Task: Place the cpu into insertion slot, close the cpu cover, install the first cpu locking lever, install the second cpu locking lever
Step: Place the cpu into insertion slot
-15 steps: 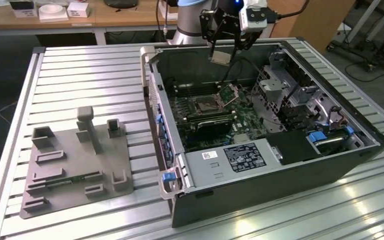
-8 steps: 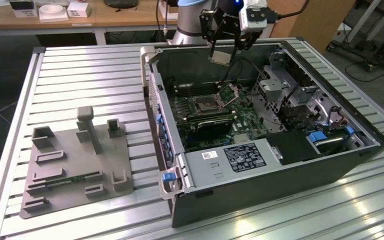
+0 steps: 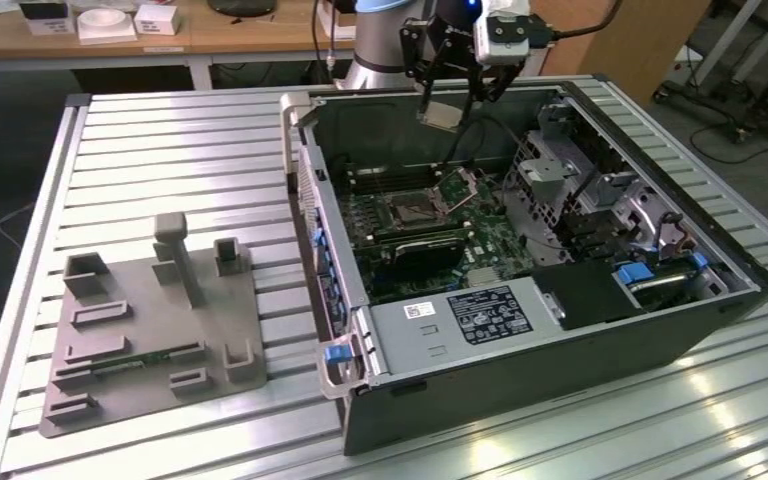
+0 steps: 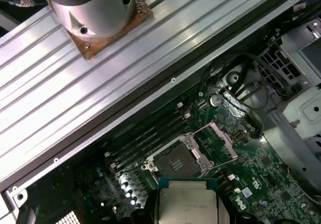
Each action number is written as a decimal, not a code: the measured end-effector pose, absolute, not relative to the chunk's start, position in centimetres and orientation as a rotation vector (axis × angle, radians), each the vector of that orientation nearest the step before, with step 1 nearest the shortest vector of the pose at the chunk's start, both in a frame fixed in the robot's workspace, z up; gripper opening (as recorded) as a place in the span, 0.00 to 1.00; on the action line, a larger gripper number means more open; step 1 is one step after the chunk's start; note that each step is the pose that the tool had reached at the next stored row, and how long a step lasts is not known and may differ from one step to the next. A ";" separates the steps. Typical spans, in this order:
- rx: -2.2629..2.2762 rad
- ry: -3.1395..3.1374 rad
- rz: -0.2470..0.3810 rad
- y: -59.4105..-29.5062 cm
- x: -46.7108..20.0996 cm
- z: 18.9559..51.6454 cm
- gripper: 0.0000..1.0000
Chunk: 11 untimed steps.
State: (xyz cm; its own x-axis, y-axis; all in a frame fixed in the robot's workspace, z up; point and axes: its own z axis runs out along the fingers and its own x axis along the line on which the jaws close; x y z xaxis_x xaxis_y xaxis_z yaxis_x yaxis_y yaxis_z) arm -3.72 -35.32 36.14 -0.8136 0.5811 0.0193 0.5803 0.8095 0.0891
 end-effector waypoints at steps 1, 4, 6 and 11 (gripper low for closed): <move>0.983 2.970 0.142 -35.3 -3.7 36.1 0.54; 1.060 2.941 0.141 -35.3 -3.7 36.1 0.54; 1.077 2.934 0.141 -35.3 -3.7 36.1 0.54; 1.081 2.933 0.140 -35.3 -3.7 36.1 0.54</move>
State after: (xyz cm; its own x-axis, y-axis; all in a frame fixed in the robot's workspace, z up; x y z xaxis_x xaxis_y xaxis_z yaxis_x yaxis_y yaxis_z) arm -3.72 -35.32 36.09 -0.7612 0.6482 0.0186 0.6471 0.7573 0.0883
